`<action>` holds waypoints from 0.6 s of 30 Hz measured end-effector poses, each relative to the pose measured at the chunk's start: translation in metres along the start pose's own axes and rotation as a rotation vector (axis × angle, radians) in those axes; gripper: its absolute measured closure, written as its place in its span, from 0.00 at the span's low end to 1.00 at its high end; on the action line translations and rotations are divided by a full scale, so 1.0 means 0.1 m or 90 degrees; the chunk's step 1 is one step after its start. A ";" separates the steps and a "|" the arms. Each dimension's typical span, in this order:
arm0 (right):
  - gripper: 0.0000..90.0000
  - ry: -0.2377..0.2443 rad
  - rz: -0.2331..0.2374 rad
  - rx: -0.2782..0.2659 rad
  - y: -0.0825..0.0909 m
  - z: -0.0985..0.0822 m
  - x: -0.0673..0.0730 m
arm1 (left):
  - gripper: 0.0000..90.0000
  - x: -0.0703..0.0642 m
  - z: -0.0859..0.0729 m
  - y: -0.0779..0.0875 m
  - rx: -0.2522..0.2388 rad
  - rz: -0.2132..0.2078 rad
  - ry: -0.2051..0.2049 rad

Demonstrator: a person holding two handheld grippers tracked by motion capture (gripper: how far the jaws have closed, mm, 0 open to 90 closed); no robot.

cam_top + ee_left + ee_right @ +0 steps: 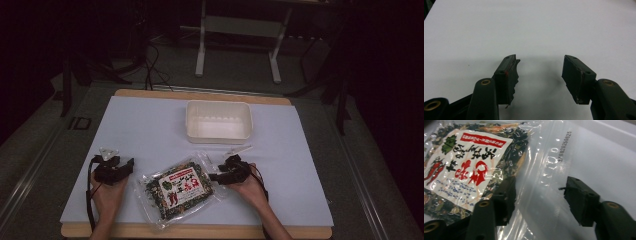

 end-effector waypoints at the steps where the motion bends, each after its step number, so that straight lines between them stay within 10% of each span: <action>1: 0.47 0.000 -0.001 0.000 0.00 0.00 0.00 | 0.51 0.00 0.00 0.00 -0.001 0.000 0.000; 18: 0.55 0.044 0.041 0.024 -0.15 0.09 0.14 | 0.51 0.00 0.00 0.00 -0.001 -0.001 0.000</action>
Point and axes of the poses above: each handheld gripper's, and its own axes: y roughly backward along the jaws, z roughly out of its top, x roughly to its left, the point moved 2 cm from there along -y, roughly forward along the jaws, and after that the axes turned 14 degrees about z, right-handed, at the moved point
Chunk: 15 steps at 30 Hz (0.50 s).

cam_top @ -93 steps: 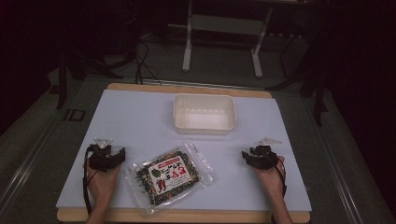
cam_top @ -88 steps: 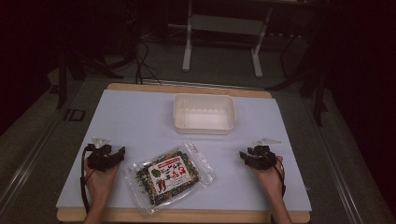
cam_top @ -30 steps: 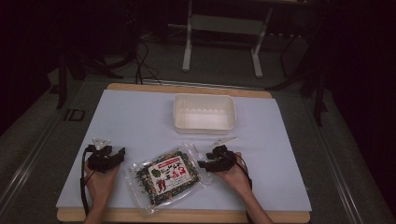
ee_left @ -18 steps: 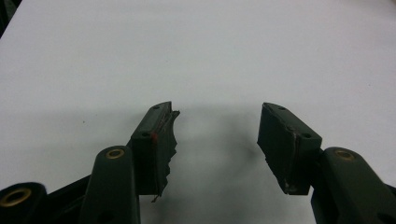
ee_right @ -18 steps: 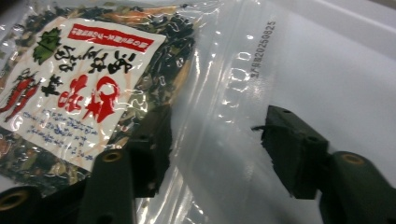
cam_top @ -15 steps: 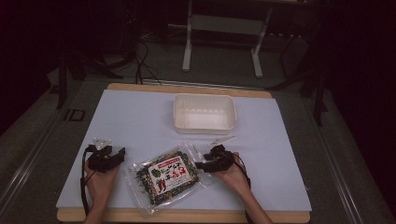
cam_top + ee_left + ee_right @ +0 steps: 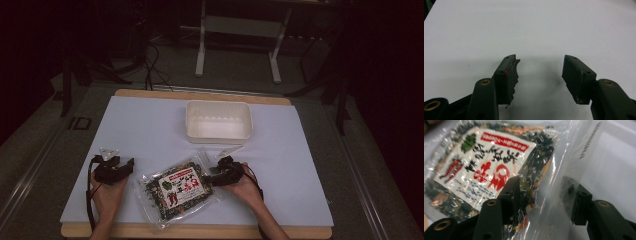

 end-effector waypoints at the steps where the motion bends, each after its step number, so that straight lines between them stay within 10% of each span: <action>1: 0.57 -0.004 0.002 -0.001 0.00 0.00 0.00 | 0.51 0.00 0.00 0.00 0.000 0.000 0.000; 15: 0.82 -0.049 0.031 -0.010 0.01 0.05 -0.05 | 0.50 0.00 0.00 0.00 0.002 0.000 -0.003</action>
Point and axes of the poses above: each handheld gripper's, and its own axes: y roughly backward along the jaws, z roughly out of its top, x roughly to its left, the point moved 2 cm from there along -y, roughly forward along the jaws, and after that the axes turned 14 degrees about z, right-handed, at the moved point
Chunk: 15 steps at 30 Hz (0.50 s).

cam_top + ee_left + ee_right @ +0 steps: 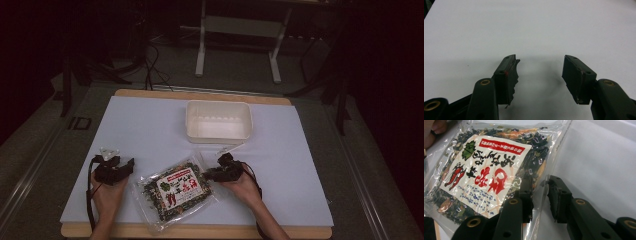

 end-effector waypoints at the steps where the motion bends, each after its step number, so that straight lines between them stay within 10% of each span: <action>1: 0.84 -0.003 0.002 0.000 0.00 0.00 0.00 | 0.50 0.00 0.00 0.00 0.000 0.000 0.000; 3: 0.95 -0.006 -0.011 -0.005 0.02 0.02 -0.02 | 0.50 0.00 0.00 0.00 0.000 0.000 0.000; 15: 0.92 0.010 -0.050 0.031 -0.05 0.05 0.02 | 0.51 0.00 0.00 0.00 0.001 0.001 -0.003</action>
Point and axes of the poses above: each handheld gripper's, and its own axes: y roughly backward along the jaws, z roughly out of its top, x roughly to its left, the point moved 2 cm from there along -y, roughly forward along the jaws, and after that the axes turned 14 degrees about z, right-handed, at the moved point
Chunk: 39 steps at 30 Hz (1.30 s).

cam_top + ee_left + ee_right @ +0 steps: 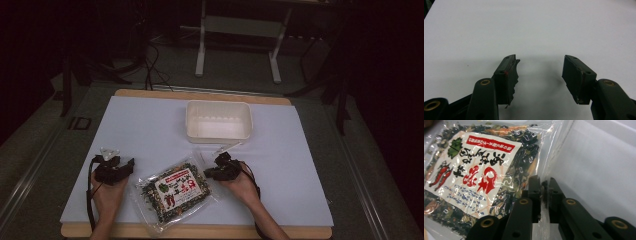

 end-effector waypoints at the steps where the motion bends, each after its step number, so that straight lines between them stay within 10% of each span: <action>1: 0.92 0.004 -0.001 0.003 0.00 0.00 0.00 | 0.50 0.00 0.00 0.00 0.001 0.000 -0.001; 18: 0.99 -0.006 -0.023 0.034 -0.01 0.07 0.05 | 0.50 0.00 0.00 0.00 0.001 -0.001 0.000; 39: 0.99 0.042 -0.006 -0.006 0.20 0.24 0.23 | 0.51 0.00 0.00 0.00 0.000 -0.001 0.001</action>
Point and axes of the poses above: each handheld gripper's, and its own axes: y roughly backward along the jaws, z roughly out of its top, x roughly to its left, the point moved 2 cm from there along -y, roughly forward along the jaws, and after that the axes turned 14 degrees about z, right-handed, at the moved point
